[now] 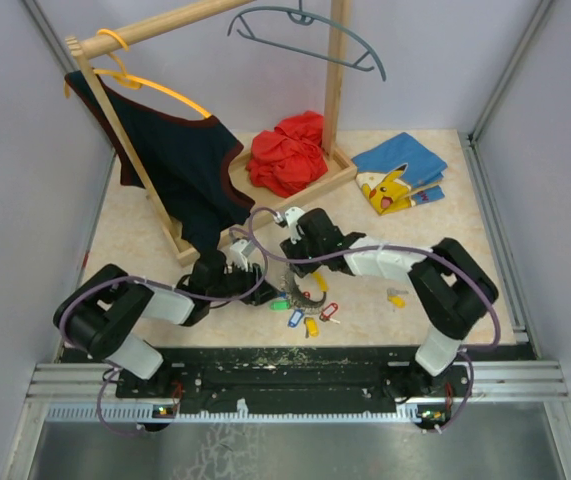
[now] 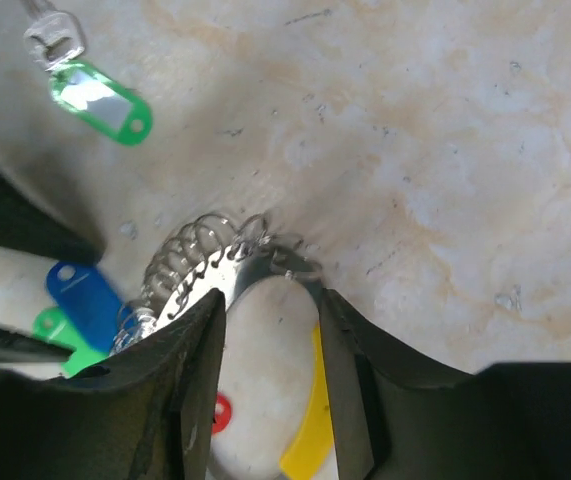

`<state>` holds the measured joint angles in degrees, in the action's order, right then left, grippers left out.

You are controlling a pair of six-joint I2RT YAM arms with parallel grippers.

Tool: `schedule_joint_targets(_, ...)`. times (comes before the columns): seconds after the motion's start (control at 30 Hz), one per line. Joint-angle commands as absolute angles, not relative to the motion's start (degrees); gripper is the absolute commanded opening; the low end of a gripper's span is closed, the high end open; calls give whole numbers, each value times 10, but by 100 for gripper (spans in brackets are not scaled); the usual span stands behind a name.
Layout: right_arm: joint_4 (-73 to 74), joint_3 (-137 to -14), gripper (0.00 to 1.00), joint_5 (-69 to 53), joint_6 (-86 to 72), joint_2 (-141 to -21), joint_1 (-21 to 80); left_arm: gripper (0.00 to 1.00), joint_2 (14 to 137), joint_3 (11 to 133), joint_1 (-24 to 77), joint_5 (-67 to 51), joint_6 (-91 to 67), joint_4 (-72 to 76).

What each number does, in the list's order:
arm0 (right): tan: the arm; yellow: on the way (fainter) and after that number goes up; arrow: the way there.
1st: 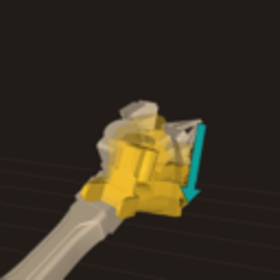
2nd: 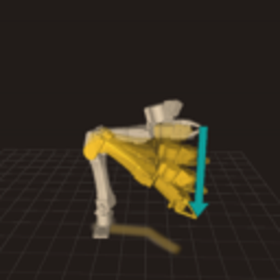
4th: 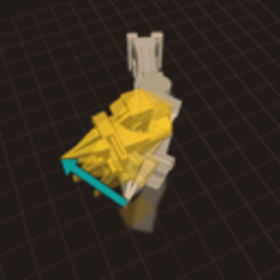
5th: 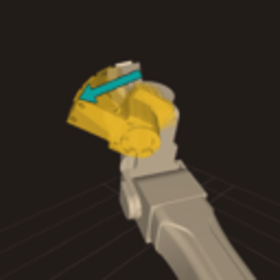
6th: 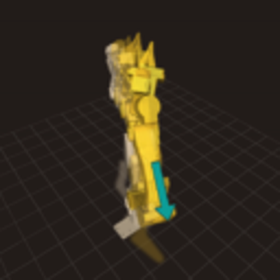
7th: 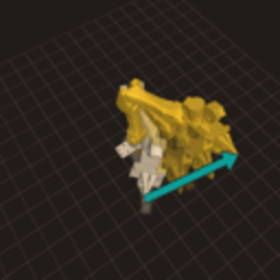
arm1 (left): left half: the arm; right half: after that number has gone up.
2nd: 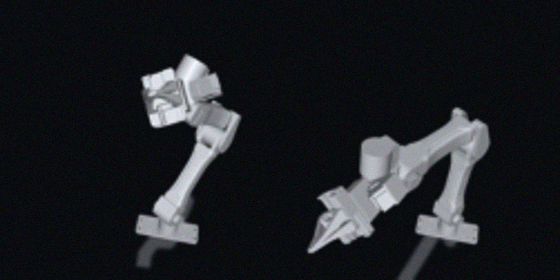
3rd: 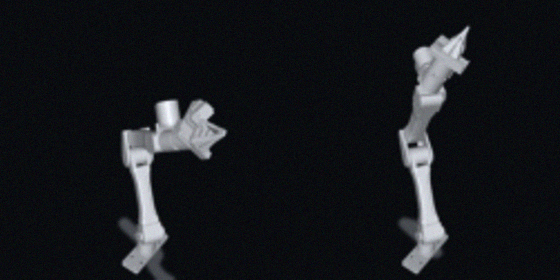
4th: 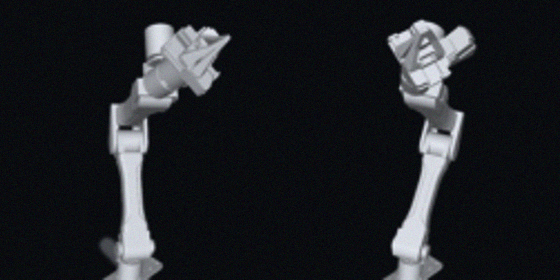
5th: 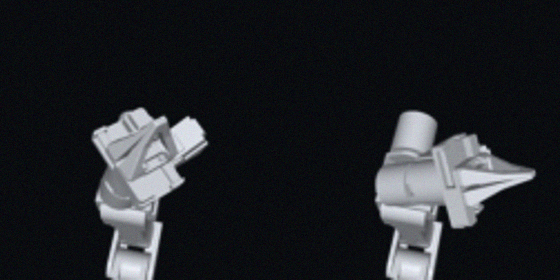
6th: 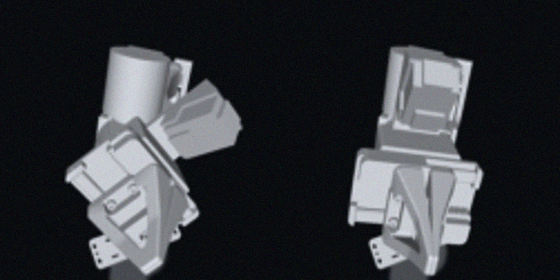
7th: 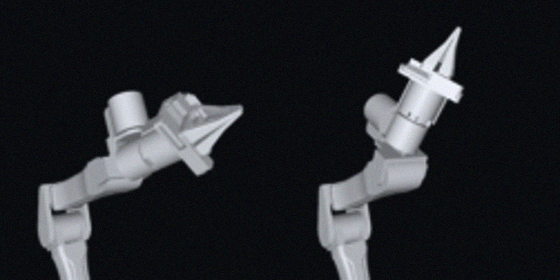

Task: Put the keys on the keyring

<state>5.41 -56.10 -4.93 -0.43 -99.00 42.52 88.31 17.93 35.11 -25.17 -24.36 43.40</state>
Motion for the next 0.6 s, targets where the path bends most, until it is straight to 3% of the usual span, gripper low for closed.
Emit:
schedule_joint_targets(0.0,28,-524,45,-95,-7,-886,424,52,906,170,359,-260,-262,474)
schedule_joint_targets(0.1,18,-498,53,-103,-14,-856,426,52,923,177,374,-273,-271,478)
schedule_joint_targets(0.33,5,-442,53,-120,-22,-813,426,52,936,164,455,-285,-322,512)
schedule_joint_targets(0.47,15,-431,53,-129,-11,-791,426,52,859,120,462,-271,-339,538)
schedule_joint_targets(0.57,27,-427,52,-134,-10,-781,430,52,770,118,461,-211,-298,435)
